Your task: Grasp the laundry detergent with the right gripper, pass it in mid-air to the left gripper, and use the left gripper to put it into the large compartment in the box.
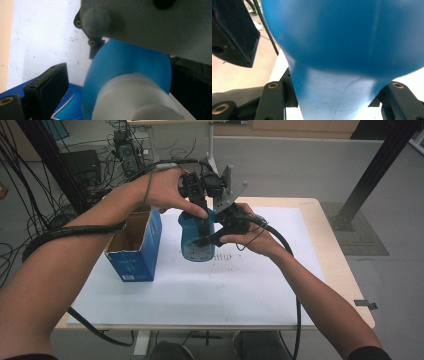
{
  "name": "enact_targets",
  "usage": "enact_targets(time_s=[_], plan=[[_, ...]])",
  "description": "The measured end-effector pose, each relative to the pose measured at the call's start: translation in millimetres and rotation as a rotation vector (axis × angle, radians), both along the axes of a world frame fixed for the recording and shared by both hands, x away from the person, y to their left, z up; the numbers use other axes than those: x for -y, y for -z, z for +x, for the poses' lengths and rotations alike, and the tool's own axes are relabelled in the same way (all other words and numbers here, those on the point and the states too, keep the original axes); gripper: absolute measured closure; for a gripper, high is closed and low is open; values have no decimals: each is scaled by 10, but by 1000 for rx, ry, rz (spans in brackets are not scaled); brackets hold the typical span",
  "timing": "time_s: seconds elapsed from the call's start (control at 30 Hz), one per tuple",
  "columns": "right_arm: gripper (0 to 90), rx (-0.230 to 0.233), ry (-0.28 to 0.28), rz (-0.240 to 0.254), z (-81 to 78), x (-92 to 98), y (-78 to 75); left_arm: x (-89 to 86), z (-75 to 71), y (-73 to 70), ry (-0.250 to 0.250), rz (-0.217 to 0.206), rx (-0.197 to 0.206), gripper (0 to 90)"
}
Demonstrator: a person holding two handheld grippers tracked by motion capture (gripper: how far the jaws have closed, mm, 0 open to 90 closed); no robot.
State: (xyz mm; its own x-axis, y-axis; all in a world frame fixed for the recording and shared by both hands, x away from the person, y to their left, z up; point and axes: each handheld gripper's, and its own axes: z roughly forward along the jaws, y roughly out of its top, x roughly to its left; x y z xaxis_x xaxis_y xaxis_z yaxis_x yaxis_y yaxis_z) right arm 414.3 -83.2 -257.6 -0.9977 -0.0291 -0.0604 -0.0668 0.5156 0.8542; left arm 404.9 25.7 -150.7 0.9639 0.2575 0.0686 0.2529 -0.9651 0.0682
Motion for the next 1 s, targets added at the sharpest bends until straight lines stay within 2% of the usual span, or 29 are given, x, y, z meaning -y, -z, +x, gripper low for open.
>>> enact_targets(time_s=[1.0], plan=[[441, 3, 2, 9, -26, -4, -17, -6, -5, 7, -1, 3, 1, 50]])
